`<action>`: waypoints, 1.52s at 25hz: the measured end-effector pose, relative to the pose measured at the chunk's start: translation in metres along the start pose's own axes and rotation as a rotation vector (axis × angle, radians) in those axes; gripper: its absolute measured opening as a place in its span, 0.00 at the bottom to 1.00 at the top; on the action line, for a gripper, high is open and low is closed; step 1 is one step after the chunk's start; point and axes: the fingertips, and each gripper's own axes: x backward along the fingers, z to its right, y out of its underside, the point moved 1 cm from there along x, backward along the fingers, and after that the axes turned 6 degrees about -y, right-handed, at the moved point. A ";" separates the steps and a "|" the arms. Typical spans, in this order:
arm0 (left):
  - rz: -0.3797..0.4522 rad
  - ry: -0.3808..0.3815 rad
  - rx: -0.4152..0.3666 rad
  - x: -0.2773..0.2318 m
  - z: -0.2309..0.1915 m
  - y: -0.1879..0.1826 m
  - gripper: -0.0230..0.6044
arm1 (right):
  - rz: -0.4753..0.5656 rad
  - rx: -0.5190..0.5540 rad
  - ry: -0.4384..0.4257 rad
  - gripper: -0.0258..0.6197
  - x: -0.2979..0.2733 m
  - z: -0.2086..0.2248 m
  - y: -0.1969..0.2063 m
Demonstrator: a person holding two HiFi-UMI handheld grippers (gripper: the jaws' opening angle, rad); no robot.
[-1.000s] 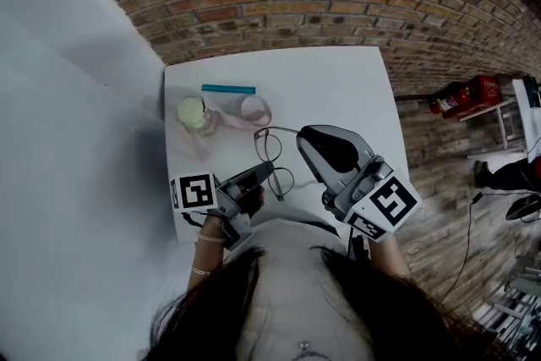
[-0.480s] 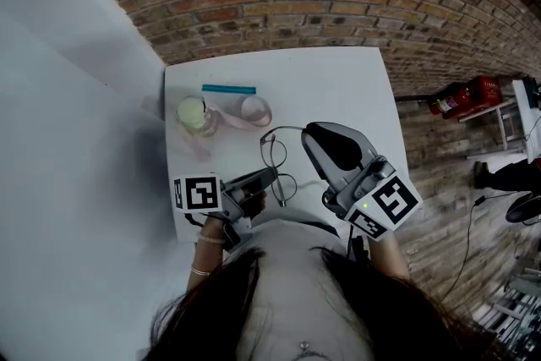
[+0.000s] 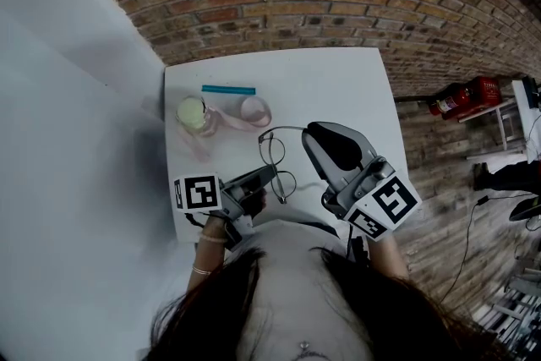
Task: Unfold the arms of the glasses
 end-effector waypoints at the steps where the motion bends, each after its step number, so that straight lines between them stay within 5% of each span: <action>1: 0.009 0.013 0.016 0.000 0.002 -0.001 0.07 | 0.003 -0.001 -0.002 0.10 0.000 0.000 0.000; 27: 0.071 -0.042 -0.005 0.008 -0.008 -0.012 0.07 | 0.026 -0.026 0.028 0.13 0.010 0.007 0.000; 38: 0.126 -0.018 -0.030 0.007 0.010 -0.018 0.07 | -0.042 -0.068 -0.031 0.13 -0.003 -0.005 0.021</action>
